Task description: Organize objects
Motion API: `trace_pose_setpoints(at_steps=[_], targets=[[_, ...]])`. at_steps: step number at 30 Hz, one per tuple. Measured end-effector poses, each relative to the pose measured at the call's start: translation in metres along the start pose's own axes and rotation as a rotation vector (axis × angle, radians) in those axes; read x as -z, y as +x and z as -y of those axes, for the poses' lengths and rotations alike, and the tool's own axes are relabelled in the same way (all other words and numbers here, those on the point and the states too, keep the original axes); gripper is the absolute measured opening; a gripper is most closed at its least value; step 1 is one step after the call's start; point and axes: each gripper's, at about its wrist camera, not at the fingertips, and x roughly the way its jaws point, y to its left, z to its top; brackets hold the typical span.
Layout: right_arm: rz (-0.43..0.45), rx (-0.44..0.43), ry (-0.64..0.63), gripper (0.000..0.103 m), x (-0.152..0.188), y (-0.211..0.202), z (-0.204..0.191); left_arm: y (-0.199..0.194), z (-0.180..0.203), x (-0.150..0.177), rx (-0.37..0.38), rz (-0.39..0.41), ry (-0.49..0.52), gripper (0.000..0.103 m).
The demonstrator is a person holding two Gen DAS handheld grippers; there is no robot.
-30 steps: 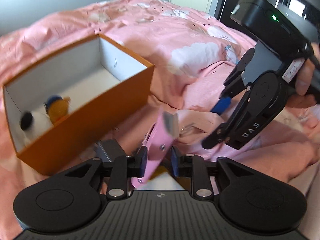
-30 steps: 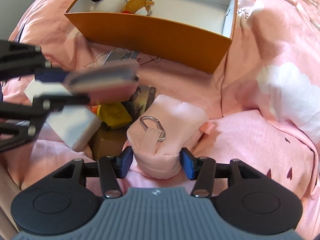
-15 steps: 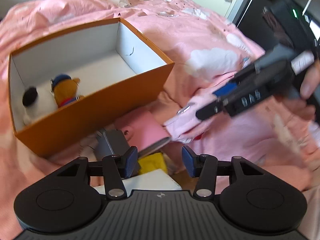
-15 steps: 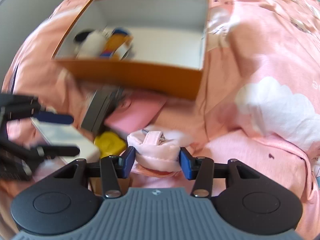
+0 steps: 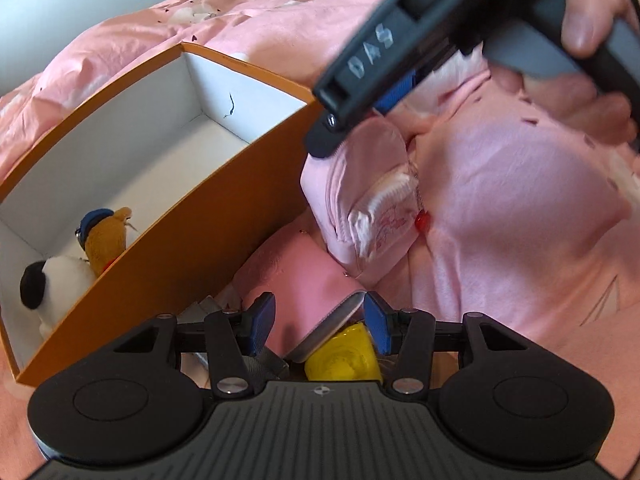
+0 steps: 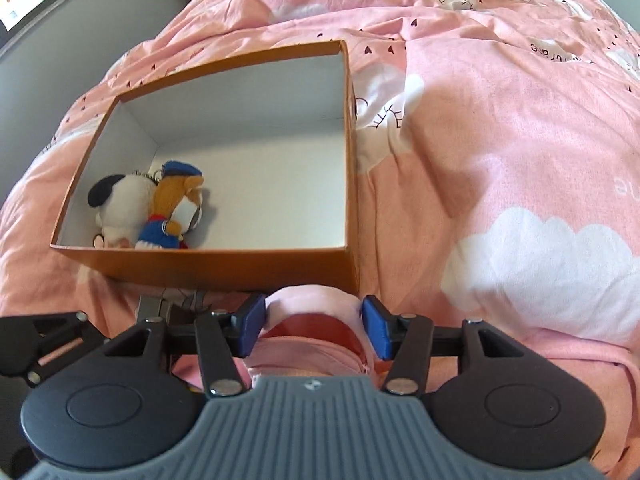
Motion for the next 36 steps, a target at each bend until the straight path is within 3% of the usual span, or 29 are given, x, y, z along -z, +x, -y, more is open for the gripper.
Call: trace_pose_setpoints(at_steps=[8, 14, 19, 24, 25, 27, 30, 36], targets=[[0.085, 0.008, 0.019, 0.059, 0.006, -0.028, 0.022, 0.024, 0.025, 0.001, -0.078, -0.052, 0.151, 0.058], [0.012, 0.002, 0.019, 0.057, 0.031, -0.034, 0.036, 0.033, 0.027, -0.004, -0.100, -0.071, 0.171, 0.059], [-0.065, -0.053, -0.041, 0.057, 0.052, -0.015, 0.033, 0.038, 0.030, -0.005, -0.111, -0.086, 0.194, 0.059], [-0.050, -0.064, -0.077, 0.057, 0.049, 0.017, 0.034, 0.036, 0.034, -0.006, -0.115, -0.087, 0.217, 0.047], [-0.057, -0.075, -0.067, 0.055, 0.046, 0.023, 0.037, 0.036, 0.035, -0.006, -0.118, -0.085, 0.222, 0.047], [-0.082, -0.118, -0.033, 0.039, 0.042, 0.034, 0.041, 0.036, 0.037, -0.005, -0.127, -0.080, 0.236, 0.041], [-0.082, -0.119, -0.023, 0.028, 0.043, 0.034, 0.041, 0.035, 0.040, -0.005, -0.149, -0.059, 0.253, 0.035], [-0.055, -0.090, -0.041, 0.018, 0.053, 0.009, 0.032, 0.018, 0.044, -0.005, -0.240, 0.005, 0.280, 0.021]])
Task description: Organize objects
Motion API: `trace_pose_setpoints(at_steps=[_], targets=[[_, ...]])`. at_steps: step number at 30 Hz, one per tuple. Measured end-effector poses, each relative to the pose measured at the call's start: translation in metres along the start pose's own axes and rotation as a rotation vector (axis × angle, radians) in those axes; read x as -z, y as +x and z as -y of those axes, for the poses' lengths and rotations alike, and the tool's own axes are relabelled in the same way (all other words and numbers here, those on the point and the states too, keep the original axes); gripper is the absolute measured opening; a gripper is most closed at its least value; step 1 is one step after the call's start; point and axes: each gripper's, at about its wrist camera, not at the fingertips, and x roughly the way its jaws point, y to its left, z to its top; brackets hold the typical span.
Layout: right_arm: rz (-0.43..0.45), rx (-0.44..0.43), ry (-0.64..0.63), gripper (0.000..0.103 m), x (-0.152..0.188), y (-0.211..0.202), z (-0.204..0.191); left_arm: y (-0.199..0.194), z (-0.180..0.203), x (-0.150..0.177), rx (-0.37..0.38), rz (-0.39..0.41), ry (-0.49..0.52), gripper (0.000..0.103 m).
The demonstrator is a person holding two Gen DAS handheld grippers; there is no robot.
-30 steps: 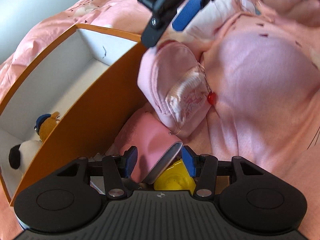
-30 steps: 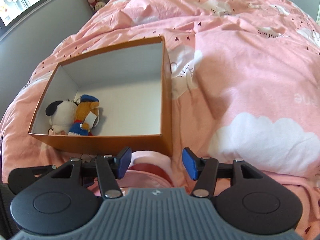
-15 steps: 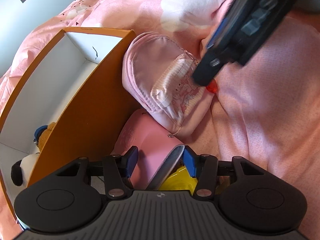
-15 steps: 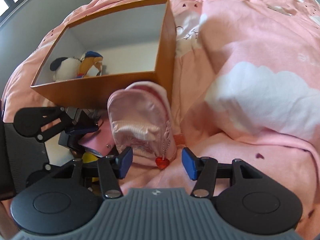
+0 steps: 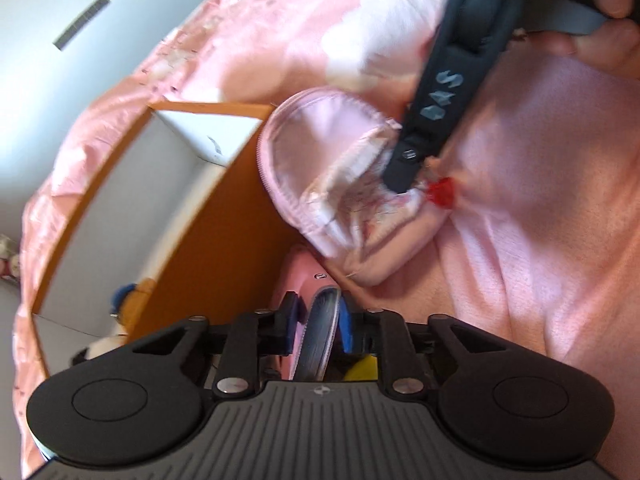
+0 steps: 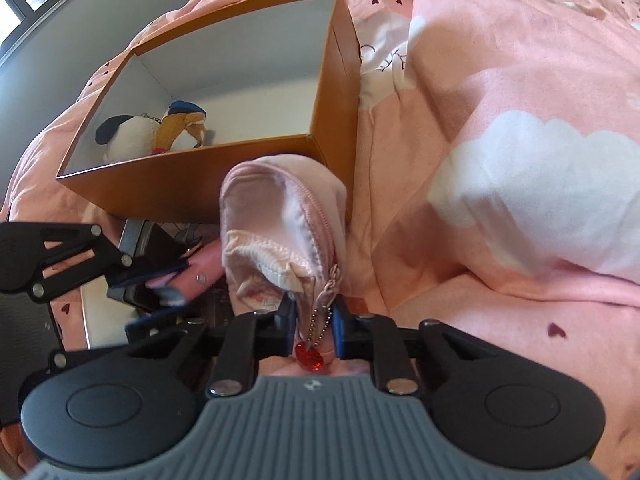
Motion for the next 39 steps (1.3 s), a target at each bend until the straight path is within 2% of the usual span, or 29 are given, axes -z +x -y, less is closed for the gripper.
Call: trace_pose_setpoints(at_steps=[5, 17, 23, 28, 33, 39], targets=[[0.056, 0.002, -0.035, 0.017, 0.003, -0.034, -0.012, -0.021, -0.010, -0.003, -0.052, 0.058, -0.063, 0.018], [0.172, 0.085, -0.168, 0.017, -0.012, -0.098, -0.052, -0.105, -0.035, -0.005, -0.085, 0.251, -0.219, 0.018], [0.232, 0.090, -0.190, 0.016, -0.029, -0.119, -0.064, -0.123, -0.069, -0.017, -0.126, 0.332, -0.287, 0.018], [0.270, 0.096, -0.203, 0.016, -0.051, -0.122, -0.075, -0.121, -0.088, -0.025, -0.220, 0.369, -0.291, 0.017], [0.279, 0.119, -0.174, 0.016, -0.074, -0.111, -0.069, -0.089, -0.101, -0.035, -0.289, 0.353, -0.295, 0.017], [0.260, 0.166, -0.127, 0.016, -0.099, -0.090, -0.054, -0.039, -0.104, -0.045, -0.278, 0.274, -0.246, 0.017]])
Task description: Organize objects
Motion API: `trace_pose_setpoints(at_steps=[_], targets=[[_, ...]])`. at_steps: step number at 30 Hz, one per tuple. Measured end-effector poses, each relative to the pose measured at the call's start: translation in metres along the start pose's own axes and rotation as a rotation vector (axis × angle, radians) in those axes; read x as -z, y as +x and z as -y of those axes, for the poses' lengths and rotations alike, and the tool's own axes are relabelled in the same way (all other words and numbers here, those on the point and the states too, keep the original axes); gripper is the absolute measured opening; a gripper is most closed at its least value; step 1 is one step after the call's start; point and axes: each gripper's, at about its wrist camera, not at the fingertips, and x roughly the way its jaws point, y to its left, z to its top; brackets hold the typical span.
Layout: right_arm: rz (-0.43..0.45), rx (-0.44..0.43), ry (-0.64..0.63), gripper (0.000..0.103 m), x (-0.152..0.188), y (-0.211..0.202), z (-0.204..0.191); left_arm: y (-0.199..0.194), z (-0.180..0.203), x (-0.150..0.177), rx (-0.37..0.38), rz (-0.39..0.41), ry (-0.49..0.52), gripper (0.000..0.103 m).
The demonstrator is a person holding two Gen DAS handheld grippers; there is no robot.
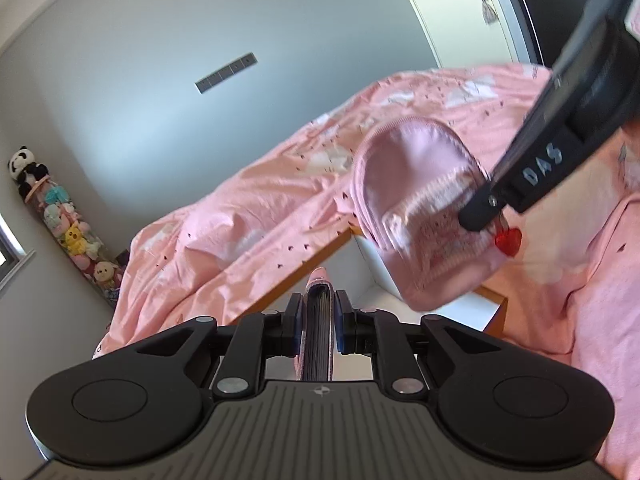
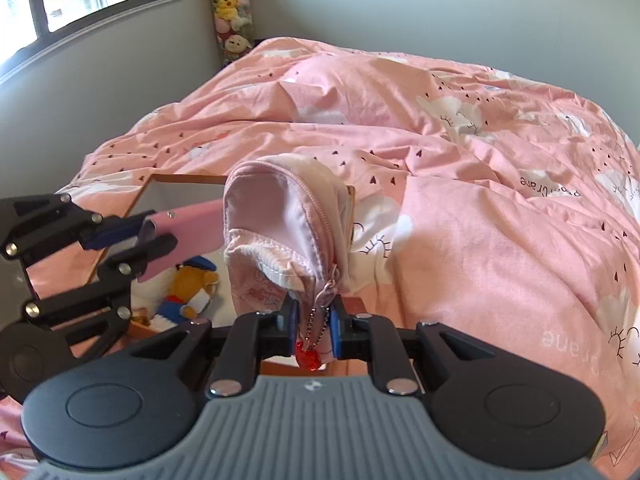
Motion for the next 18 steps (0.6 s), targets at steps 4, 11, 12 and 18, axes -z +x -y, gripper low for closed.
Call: trace_pose_setpoints(at_steps=[4, 11, 12, 18], targets=[[-0.039, -0.013, 0.035, 0.016, -0.010, 0.019, 0.011, 0.025, 0.008, 0.002, 0.025, -0.025, 0.041, 0.017], [-0.050, 0.001, 0.082, 0.017, -0.020, 0.034, 0.029, 0.053, 0.019, 0.009, 0.101, -0.058, 0.109, 0.017], [-0.051, 0.005, 0.088, 0.017, -0.020, 0.036, 0.032, 0.056, 0.020, 0.010, 0.112, -0.063, 0.116, 0.017], [-0.067, 0.010, 0.114, 0.017, -0.018, 0.046, 0.048, 0.074, 0.032, 0.014, 0.171, -0.096, 0.148, 0.017]])
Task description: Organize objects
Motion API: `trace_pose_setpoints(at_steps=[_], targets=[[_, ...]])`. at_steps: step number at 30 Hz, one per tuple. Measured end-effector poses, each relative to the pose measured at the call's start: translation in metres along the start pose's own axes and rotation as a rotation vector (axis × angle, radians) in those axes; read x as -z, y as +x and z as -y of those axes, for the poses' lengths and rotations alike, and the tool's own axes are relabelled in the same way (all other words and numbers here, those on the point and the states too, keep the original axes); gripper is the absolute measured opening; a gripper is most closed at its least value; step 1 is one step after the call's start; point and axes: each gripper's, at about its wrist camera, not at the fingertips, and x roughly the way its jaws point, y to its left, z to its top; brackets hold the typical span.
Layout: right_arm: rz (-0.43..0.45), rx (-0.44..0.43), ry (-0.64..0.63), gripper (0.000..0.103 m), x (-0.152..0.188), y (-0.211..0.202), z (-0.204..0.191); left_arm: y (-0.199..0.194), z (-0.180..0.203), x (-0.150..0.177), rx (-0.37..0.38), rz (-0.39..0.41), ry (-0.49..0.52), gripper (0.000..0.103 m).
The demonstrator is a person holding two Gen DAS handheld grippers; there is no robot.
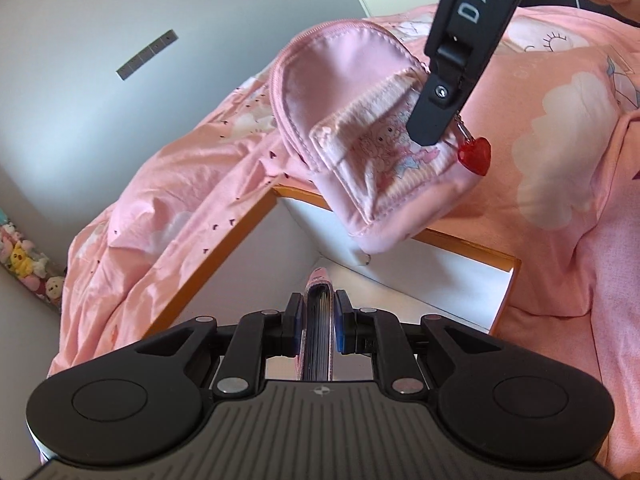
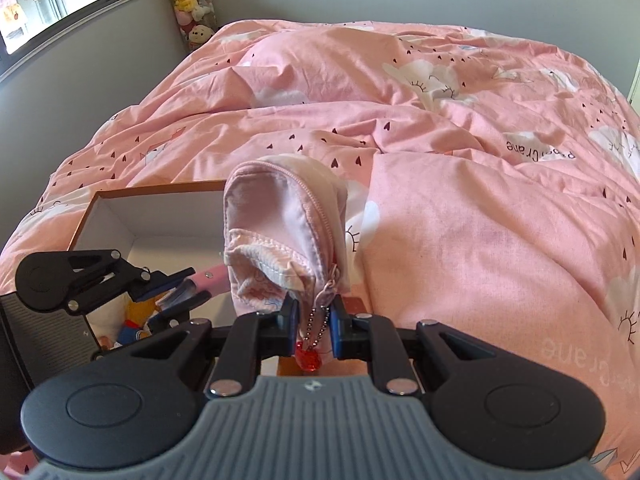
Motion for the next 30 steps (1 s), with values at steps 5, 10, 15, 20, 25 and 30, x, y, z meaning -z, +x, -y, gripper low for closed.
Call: trace_pose_setpoints(at_steps=[5, 10, 15, 20, 25, 30], targets=[[0.005, -0.031, 0.031, 0.017, 0.002, 0.001, 0.011, 0.011, 0.000, -0.004, 0.125, -0.071, -0.075, 0.018], [0.014, -0.037, 0.030, 0.017, 0.004, -0.001, 0.015, 0.012, -0.001, -0.012, 0.196, -0.113, -0.119, 0.023], [0.014, -0.045, 0.027, 0.017, 0.006, -0.002, 0.015, 0.014, -0.011, -0.010, 0.357, -0.158, -0.251, 0.041], [0.014, -0.044, 0.029, 0.017, 0.007, -0.003, 0.017, 0.010, -0.033, -0.005, 0.415, -0.164, -0.350, 0.050], [0.021, -0.036, 0.020, 0.017, 0.006, -0.005, 0.015, 0.025, -0.066, 0.005, 0.446, -0.269, -0.484, 0.053], [0.016, -0.050, -0.020, 0.017, 0.000, -0.003, 0.006, 0.056, -0.082, 0.019, 0.443, -0.421, -0.608, 0.052]])
